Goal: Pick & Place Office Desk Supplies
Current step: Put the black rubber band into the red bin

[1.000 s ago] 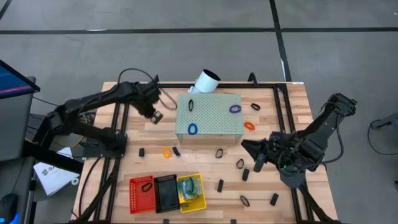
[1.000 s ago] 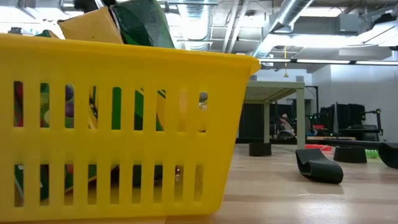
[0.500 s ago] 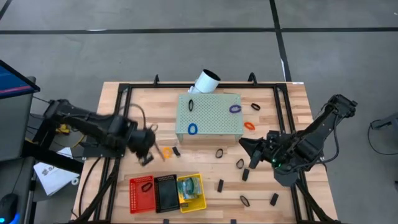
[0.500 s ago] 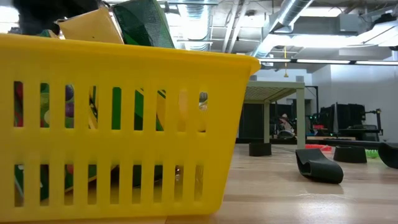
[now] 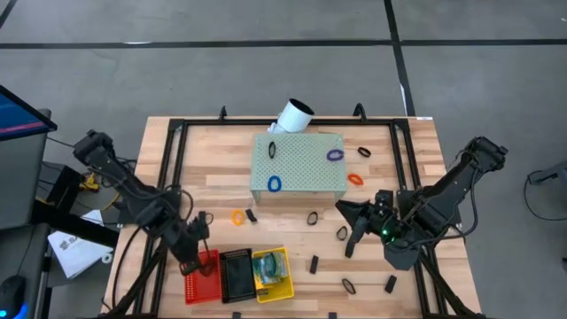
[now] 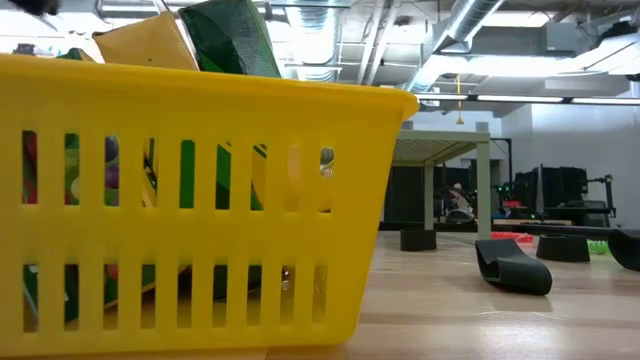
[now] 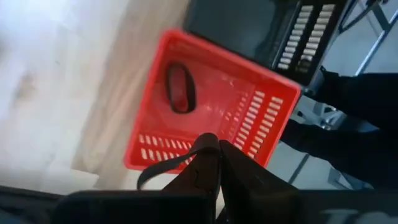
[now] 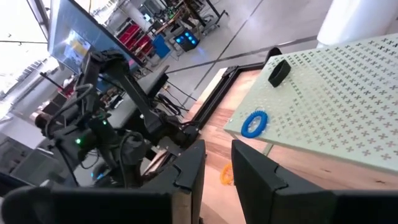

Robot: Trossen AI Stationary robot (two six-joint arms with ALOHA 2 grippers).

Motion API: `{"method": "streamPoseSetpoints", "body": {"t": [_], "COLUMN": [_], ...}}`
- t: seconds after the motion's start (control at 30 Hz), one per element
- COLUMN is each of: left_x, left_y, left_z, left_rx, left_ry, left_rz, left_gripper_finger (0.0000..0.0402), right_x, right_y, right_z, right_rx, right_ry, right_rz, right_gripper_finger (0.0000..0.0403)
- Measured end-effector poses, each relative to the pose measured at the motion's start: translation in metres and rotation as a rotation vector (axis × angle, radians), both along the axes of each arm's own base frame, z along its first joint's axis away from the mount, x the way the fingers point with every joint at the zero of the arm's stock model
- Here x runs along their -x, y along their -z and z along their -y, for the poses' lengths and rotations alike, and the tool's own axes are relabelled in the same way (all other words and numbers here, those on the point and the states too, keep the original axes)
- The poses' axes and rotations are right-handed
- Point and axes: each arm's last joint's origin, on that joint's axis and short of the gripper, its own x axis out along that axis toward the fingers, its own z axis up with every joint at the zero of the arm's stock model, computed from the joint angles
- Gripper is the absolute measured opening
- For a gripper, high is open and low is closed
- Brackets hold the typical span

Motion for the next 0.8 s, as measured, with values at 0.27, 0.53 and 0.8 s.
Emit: {"method": "streamPoseSetpoints", "body": {"t": [0.27, 0.53, 0.8], "left_x": [0.004, -0.003, -0.009], "left_y": [0.024, 0.041, 0.051], "left_z": [0.008, 0.017, 0.019], "left_rx": [0.055, 0.141, 0.109], "left_ry": [-0.046, -0.046, -0.056], "left_rz": [0.029, 0.088, 0.059], "left_gripper_finger": [0.0, 0.0, 0.0032], "right_x": [-0.001, -0.001, -0.001], "right_y": [-0.001, -0.001, -0.001], "right_z": [0.001, 0.001, 0.001], "right_rx": [-0.005, -0.005, -0.001], "right_ry": [0.004, 0.004, 0.003], "right_rz": [0.007, 0.007, 0.004], "right_gripper_finger": [0.0077, 0.0077, 0.0077]}}
